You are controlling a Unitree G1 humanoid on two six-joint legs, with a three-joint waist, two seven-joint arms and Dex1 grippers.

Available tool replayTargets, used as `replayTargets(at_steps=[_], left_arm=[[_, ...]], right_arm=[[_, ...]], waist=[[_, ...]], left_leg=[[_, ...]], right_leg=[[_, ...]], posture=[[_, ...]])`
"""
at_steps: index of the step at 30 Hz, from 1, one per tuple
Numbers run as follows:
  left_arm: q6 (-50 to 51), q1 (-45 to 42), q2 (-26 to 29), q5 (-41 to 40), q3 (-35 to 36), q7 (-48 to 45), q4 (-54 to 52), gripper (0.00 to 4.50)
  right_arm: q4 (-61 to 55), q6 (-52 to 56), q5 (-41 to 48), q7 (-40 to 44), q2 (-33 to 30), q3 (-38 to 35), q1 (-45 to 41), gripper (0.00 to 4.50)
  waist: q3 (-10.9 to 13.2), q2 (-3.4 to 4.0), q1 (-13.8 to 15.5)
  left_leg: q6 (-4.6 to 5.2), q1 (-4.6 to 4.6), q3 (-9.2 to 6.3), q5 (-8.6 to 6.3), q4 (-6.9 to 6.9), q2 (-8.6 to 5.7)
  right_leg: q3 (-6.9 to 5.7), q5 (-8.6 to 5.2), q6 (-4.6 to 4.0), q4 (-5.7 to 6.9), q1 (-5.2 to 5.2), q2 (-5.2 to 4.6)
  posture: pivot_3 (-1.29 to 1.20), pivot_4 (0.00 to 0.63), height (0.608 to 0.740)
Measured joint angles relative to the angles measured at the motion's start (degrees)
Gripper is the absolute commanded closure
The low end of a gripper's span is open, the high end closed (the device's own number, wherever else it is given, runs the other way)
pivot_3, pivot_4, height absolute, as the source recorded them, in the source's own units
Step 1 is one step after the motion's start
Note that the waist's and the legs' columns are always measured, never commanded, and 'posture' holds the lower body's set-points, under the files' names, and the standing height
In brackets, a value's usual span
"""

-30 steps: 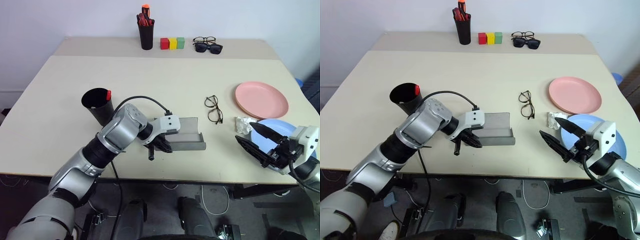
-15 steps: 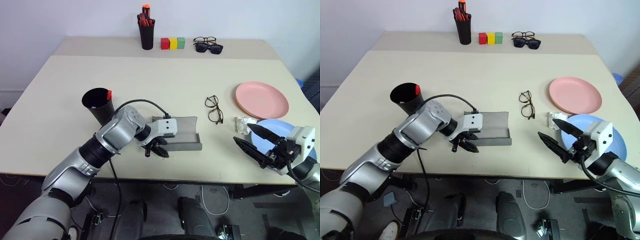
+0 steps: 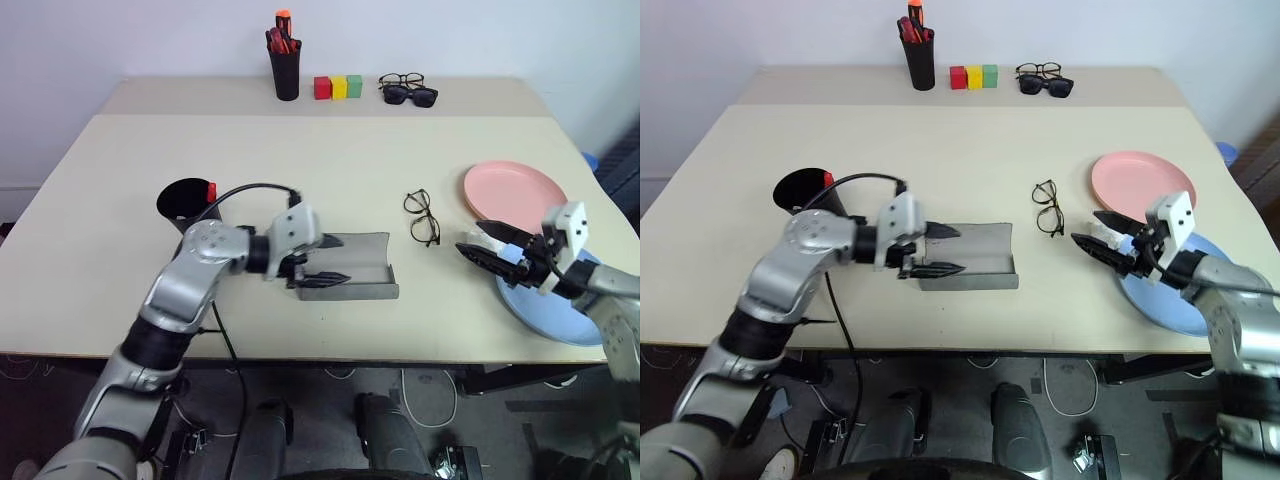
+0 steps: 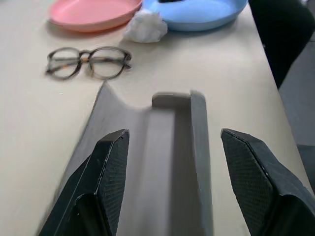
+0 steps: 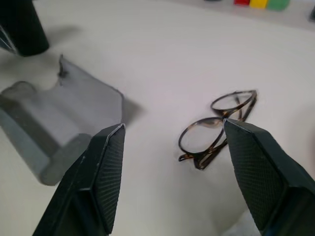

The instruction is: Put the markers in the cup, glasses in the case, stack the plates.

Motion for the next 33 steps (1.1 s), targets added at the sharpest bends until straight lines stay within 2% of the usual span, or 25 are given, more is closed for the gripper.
replayTargets(at_steps=[6, 13, 19, 33], left_arm=[[-3.7, 5.0, 6.3, -12.2, 8.9, -9.4, -0.7, 1.49], [-2.1, 8.8, 12.5, -19.2, 12.8, -12.1, -4.0, 1.49], [-2.1, 11.4, 13.1, -20.8, 13.5, -10.5, -7.3, 1.49], [-4.2, 17.2, 13.8, -21.0, 13.9, -7.1, -10.6, 1.49]], right_arm=[[26.1, -6.9, -7.9, 7.5, 1.2, 6.8, -17.2, 1.27], [45.0, -13.5, -14.4, 10.6, 5.0, 9.5, -27.6, 1.27], [52.4, -16.5, -17.4, 10.3, 7.3, 9.4, -32.4, 1.27], [58.1, -17.4, -20.7, 7.5, 9.7, 8.8, -37.3, 1.27]], waist=[[0.0, 0.01, -0.6], [0.0, 0.02, -0.6], [0.0, 0.02, -0.7], [0.0, 0.04, -2.1]], left_leg=[[0.0, -0.02, 0.05, -0.01, 0.06, 0.0], [0.0, 0.0, 0.05, 0.0, 0.05, 0.0], [0.0, 0.01, 0.03, 0.0, 0.03, 0.01], [0.0, 0.04, 0.03, 0.0, -0.01, 0.01]], right_leg=[[0.01, 0.01, 0.02, -0.02, 0.01, -0.03], [0.01, 0.02, 0.03, 0.01, 0.02, -0.02], [0.01, 0.02, 0.04, 0.04, 0.0, 0.0], [0.01, 0.02, 0.03, 0.07, -0.01, 0.01]], posture=[[0.0, 0.15, 0.74], [0.0, 0.15, 0.74], [0.0, 0.15, 0.74], [0.0, 0.15, 0.74]])
